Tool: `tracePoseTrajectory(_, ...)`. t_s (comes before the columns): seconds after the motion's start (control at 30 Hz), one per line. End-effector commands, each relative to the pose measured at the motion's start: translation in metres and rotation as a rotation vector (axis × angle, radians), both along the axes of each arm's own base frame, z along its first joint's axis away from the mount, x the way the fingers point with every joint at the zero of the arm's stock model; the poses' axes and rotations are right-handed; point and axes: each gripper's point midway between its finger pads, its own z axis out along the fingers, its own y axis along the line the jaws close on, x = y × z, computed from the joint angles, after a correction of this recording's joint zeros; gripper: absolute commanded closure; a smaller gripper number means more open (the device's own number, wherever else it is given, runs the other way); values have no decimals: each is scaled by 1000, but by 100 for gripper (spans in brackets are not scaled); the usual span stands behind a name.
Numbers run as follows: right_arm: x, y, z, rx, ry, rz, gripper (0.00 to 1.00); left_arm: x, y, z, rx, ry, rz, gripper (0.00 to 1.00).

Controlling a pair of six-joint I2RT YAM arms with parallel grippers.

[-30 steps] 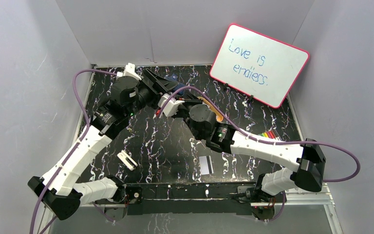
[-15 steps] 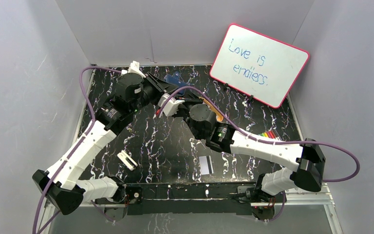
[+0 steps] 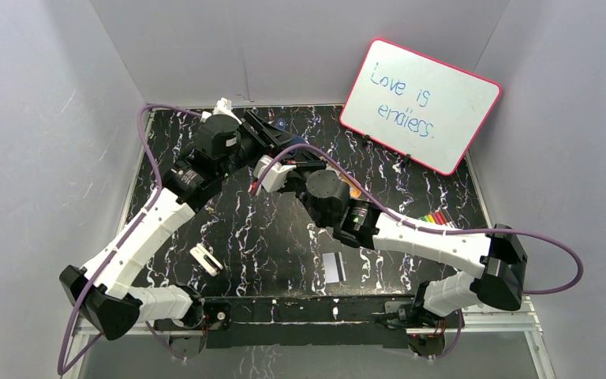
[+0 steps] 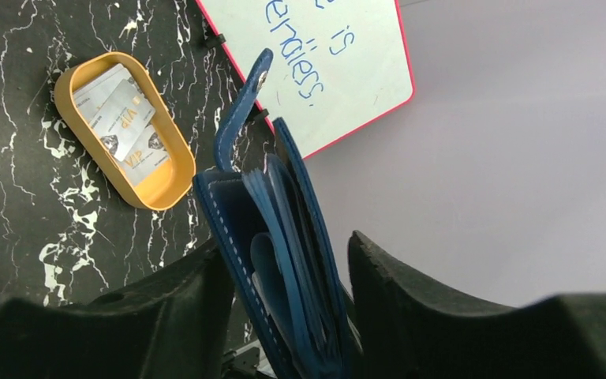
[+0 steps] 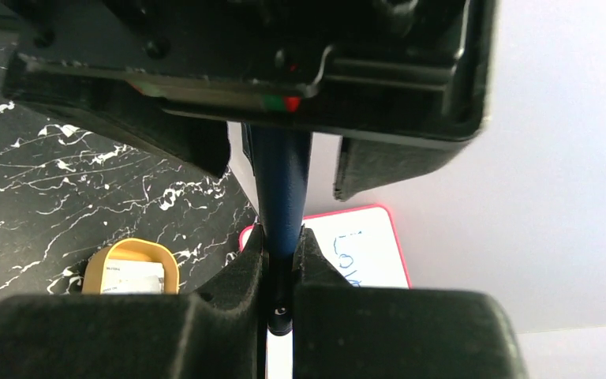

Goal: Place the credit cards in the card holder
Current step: Adjust the card holder.

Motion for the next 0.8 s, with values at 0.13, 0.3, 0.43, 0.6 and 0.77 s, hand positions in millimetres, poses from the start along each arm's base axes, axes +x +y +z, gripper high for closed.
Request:
tracePoseTrajectory(0.13,-6,-10,52,137,-72,6,100,0,0,26,-20,-51,-3,87)
tracePoseTrajectory(0.3,-6,-10,50,130,-66,5,100,-3,3,28,-23,-58,3,100)
tracePoseTrajectory(0.43,-15,-1,41,155,84,73,46,-4,11,28,-22,-82,27,100)
tracePoseTrajectory(0.6,-50,14,31,224,382,228,5,-2,35,30,41,-138,112,100)
tracePoseTrajectory(0.77,-79,22,43,388,615,378,2,-10,58,34,141,-216,127,100)
